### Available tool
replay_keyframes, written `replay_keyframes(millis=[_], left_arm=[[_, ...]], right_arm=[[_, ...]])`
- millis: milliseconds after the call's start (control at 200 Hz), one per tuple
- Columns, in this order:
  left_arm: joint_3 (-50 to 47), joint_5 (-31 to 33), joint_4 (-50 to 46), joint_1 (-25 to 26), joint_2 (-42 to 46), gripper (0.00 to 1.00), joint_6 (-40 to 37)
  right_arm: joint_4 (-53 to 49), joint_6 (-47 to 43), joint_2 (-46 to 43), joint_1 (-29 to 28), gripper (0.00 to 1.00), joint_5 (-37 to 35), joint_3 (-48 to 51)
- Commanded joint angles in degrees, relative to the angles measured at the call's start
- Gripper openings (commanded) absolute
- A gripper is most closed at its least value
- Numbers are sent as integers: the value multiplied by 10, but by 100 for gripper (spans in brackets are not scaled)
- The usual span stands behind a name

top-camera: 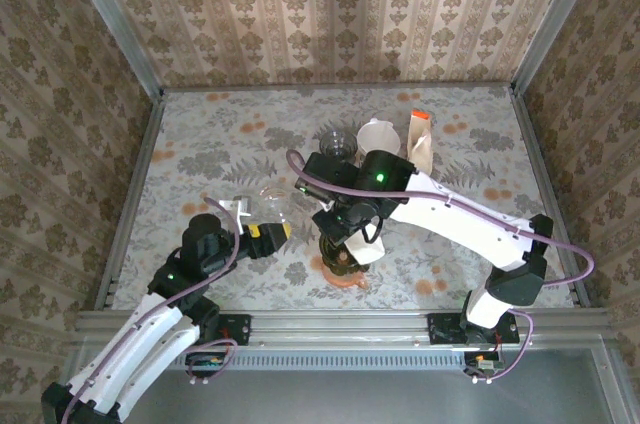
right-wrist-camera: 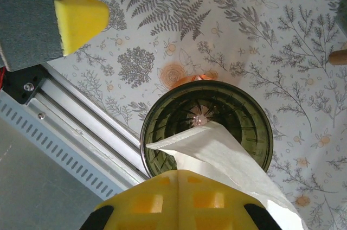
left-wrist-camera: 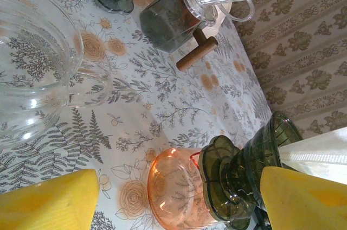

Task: Place the coffee filter in the dripper

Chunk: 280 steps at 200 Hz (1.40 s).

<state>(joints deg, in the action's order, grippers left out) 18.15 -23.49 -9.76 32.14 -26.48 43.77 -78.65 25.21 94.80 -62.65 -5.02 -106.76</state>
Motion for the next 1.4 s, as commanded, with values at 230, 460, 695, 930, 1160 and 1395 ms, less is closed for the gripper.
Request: replay_keyframes(millis=[230,460,695,930,1160,1395], left_arm=[[8,-20,15,-5,7,80,8],[16,-21,11,-5,3,80,8],[29,-24,4,-5,-7,80,5],[35,-24,3,-5,-10,80,7],[41,-27,4,-5,-15,80,8],[73,-53,8,-2,-42,71,-4]], right_arm=[[49,-17,14,11,0,23,53],[70,-12,8,13,11,23,82],[104,-4,-4,17,8,31,122],[115,-2,-10,18,9,36,138],[125,4,-36,18,29,31,137],[139,13,-72,18,46,25,151]])
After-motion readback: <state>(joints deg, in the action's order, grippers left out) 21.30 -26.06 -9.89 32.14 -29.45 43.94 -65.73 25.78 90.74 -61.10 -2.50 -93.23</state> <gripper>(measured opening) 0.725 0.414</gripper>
